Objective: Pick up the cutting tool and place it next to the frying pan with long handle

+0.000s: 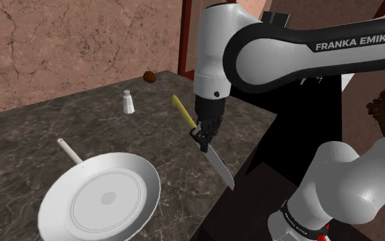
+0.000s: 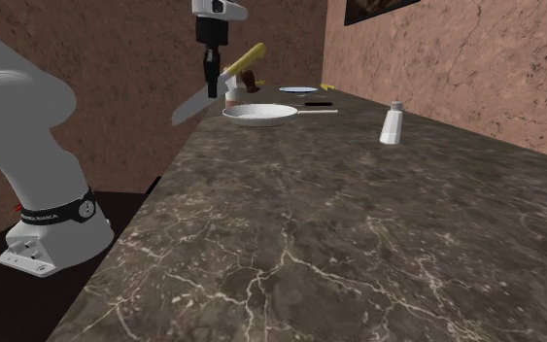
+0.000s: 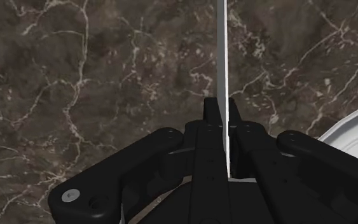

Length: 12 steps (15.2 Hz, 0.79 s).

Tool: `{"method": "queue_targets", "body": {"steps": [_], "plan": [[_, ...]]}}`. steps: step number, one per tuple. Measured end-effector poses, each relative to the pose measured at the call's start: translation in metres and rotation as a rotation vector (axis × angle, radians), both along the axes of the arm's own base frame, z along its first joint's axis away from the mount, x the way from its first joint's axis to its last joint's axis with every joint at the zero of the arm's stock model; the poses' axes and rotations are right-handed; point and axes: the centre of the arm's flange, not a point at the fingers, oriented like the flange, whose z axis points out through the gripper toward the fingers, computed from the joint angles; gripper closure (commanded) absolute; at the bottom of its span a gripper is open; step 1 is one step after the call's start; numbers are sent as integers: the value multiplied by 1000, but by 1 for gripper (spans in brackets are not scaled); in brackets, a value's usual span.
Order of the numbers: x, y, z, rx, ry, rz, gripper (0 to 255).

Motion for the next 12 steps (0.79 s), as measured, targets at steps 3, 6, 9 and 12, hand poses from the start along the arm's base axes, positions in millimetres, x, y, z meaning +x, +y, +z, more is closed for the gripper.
{"method": "queue_targets", "body": {"steps": [3, 6, 9, 12], "plan": [[-2, 0, -16, 0, 0, 0, 255], [-2, -1, -32, 0, 0, -1, 255], [-2, 0, -47, 0, 0, -1, 255], [-2, 1, -62, 0, 0, -1, 255]]}}
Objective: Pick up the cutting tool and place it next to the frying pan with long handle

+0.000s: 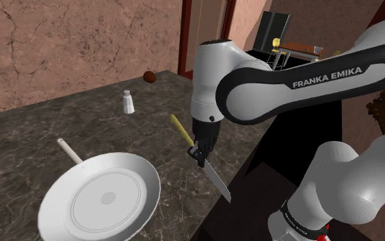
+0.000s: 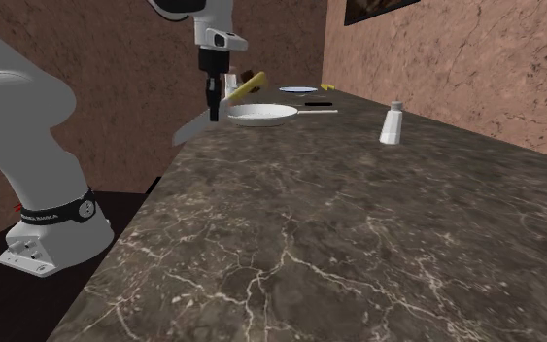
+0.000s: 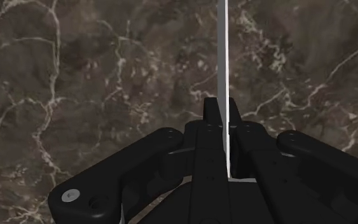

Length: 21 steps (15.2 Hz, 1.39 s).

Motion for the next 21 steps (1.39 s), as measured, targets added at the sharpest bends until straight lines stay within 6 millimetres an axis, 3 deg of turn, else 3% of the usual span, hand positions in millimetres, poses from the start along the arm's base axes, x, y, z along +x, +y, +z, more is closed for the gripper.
{"method": "queue_targets", "body": {"steps": [6, 12, 13, 19, 21], "plan": [[1, -1, -31, 0, 0, 0, 255], [1, -1, -35, 0, 0, 0, 255], [1, -1, -35, 0, 0, 0, 0], [1, -1, -36, 0, 0, 0, 0], [3, 0, -20, 1, -1, 0, 0]]}}
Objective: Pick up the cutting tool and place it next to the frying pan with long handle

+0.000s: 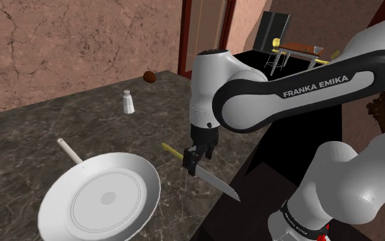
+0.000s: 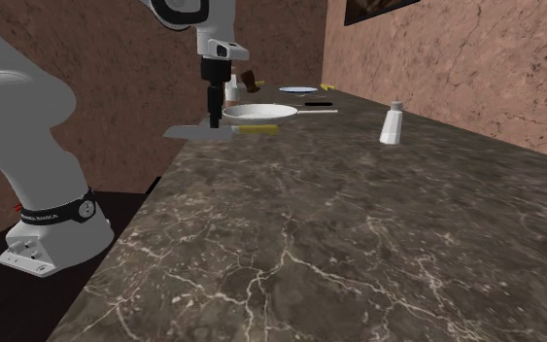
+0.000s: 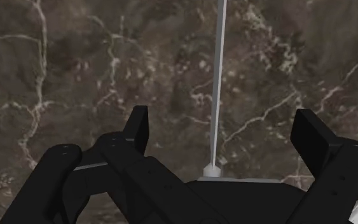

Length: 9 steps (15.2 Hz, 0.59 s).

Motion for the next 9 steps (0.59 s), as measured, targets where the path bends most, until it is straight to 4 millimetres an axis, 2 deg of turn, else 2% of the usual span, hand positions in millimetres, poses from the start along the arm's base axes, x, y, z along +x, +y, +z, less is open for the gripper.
{"method": "queue_targets", "body": {"steps": [3, 9], "plan": [[2, -1, 28, 0, 0, 0, 0], [3, -1, 34, -1, 1, 0, 0]]}}
